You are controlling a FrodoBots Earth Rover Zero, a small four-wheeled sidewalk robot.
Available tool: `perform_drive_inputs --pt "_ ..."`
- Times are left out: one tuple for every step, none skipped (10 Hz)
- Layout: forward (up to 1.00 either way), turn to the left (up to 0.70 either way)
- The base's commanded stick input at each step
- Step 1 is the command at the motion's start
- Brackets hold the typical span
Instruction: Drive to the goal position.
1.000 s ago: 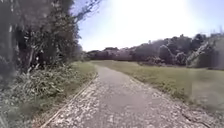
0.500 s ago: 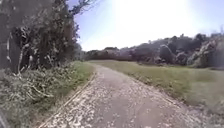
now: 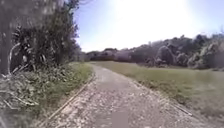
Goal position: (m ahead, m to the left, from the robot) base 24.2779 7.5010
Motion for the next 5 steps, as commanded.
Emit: perform_drive_inputs --pt "0.7 0.0" --pt "0.7 0.0" --pt "0.7 0.0" --pt "0.7 0.0" --pt "0.7 0.0"
